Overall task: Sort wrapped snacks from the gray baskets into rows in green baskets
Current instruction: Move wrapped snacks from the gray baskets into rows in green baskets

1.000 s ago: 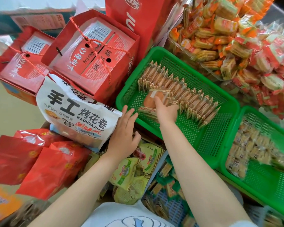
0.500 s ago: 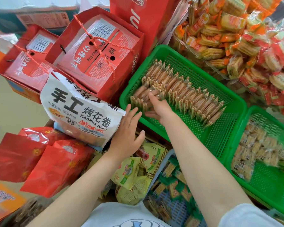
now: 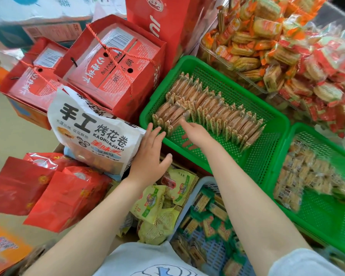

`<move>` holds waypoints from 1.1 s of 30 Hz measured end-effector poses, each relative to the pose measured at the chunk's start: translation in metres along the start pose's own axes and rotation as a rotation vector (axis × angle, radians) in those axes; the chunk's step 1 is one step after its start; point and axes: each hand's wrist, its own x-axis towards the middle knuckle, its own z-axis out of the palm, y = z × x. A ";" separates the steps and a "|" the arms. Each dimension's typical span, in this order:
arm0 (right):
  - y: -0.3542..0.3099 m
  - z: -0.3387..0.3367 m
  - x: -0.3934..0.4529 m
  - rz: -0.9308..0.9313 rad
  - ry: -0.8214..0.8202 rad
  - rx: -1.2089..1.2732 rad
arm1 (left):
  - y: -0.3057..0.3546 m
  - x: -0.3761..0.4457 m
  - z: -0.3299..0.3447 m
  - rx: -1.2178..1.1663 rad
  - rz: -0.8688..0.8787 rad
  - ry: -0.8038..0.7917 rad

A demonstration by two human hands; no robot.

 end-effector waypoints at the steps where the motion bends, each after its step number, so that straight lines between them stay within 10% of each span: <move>1: 0.011 -0.005 -0.010 -0.025 0.028 0.013 | 0.004 0.001 -0.002 0.015 -0.026 -0.009; 9: 0.148 -0.059 -0.148 -0.195 0.350 0.376 | 0.127 -0.041 0.041 0.034 0.047 -0.263; 19: 0.460 -0.078 -0.312 0.216 0.554 0.552 | 0.266 -0.161 0.246 0.007 -0.003 -0.887; 27: 0.657 -0.101 -0.373 0.271 0.732 0.314 | 0.314 -0.292 0.413 -0.009 -0.265 -0.780; 33: 0.711 -0.107 -0.356 0.162 0.456 -0.037 | 0.323 -0.312 0.445 -0.024 -0.404 -0.526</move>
